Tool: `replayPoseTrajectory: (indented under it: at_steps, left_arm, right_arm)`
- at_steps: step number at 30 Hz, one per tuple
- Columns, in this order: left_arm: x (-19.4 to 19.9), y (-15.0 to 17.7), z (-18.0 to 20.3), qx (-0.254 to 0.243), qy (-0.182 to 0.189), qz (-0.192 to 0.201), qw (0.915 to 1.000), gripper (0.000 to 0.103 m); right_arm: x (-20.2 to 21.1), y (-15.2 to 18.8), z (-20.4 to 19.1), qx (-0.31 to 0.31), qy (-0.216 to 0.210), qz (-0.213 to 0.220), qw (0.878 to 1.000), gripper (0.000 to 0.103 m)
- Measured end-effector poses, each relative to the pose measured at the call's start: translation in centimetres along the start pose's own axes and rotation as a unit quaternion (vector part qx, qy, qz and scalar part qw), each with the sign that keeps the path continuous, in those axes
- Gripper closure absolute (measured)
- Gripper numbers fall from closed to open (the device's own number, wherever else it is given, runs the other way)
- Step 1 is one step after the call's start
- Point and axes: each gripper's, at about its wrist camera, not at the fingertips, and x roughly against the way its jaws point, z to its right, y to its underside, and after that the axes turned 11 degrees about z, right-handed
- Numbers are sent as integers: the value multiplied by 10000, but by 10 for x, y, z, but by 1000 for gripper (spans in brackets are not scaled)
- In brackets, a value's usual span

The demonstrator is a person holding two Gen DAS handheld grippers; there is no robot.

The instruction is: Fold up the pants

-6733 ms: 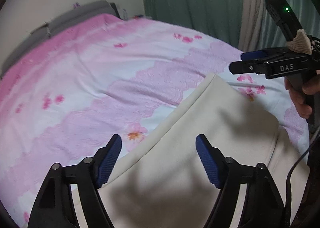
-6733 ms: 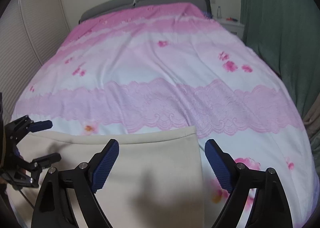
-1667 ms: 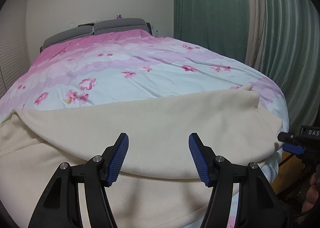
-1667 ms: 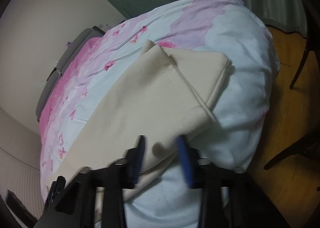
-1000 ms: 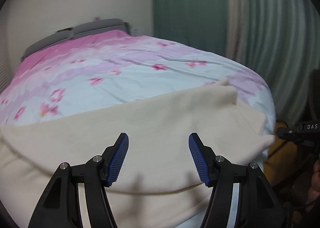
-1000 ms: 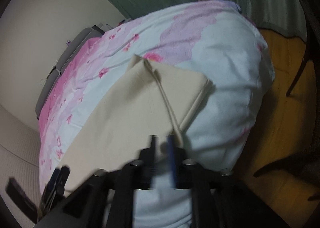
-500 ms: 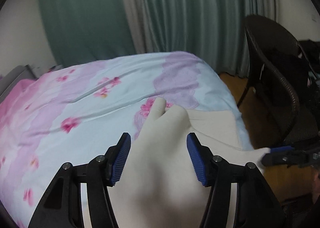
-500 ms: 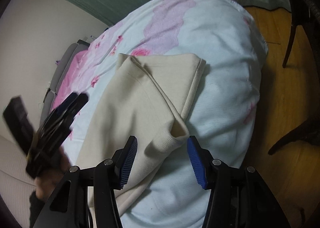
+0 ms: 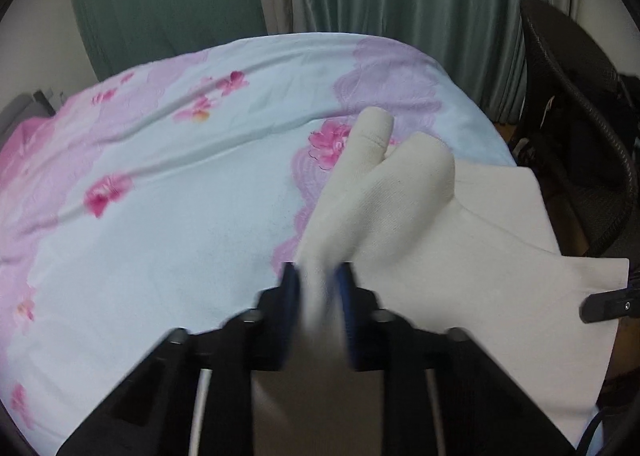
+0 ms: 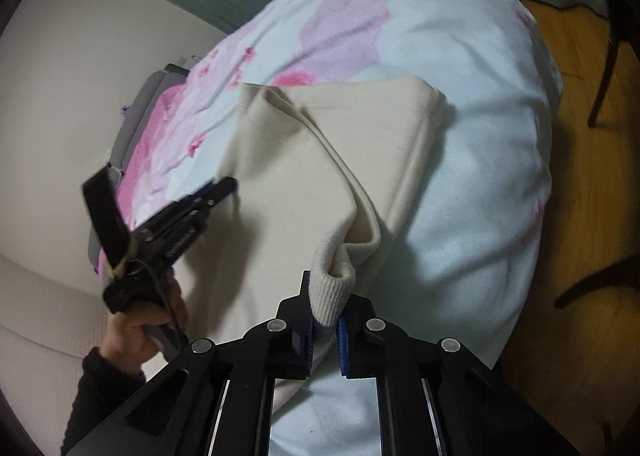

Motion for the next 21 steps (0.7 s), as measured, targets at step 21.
replayPoseTrajectory:
  at_steps: [21]
  left_arm:
    - [1, -20, 3, 872, -948, 447, 9907, 97]
  right_arm:
    - [-20, -79, 30, 681, 167, 286, 9971, 95]
